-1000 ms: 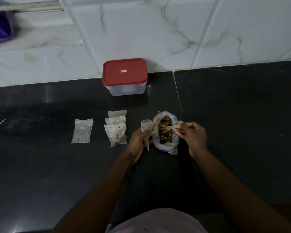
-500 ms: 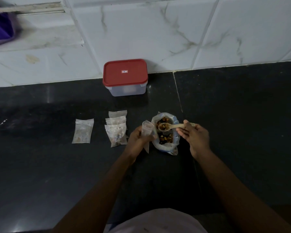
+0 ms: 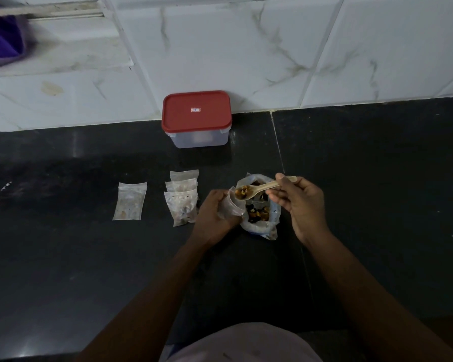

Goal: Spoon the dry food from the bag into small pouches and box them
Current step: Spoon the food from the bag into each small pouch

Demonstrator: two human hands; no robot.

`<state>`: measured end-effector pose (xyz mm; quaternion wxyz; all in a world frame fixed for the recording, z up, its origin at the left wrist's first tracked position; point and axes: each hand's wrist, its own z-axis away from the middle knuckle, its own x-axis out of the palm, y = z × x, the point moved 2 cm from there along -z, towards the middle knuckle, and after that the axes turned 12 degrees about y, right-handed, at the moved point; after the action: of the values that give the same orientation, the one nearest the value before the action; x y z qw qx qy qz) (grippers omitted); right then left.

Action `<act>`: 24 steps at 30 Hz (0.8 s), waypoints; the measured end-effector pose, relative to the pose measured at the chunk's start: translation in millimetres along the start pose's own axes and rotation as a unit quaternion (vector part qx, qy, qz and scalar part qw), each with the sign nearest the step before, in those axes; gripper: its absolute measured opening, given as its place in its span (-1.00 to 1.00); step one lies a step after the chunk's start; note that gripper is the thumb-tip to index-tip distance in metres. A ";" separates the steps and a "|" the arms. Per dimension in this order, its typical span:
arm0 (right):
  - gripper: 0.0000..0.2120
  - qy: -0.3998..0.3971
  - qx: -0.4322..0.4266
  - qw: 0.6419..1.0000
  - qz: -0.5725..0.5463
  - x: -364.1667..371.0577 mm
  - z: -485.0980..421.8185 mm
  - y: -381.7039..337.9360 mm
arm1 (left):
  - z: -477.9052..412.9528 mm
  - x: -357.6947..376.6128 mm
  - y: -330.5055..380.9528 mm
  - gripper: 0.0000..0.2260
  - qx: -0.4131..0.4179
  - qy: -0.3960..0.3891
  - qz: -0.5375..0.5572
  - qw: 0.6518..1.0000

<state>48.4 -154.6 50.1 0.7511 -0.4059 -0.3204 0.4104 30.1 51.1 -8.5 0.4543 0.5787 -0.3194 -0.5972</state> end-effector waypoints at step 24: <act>-0.85 -0.163 -0.262 0.938 0.156 -4.5 18.1 -1.0 | 7.8 -0.6 1.9 -0.63 0.041 -0.018 0.033 0.998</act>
<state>32.0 -152.6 58.8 0.4822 -0.5605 -0.4672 0.4849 22.7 49.8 -5.5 0.4441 0.5746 -0.3709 -0.5788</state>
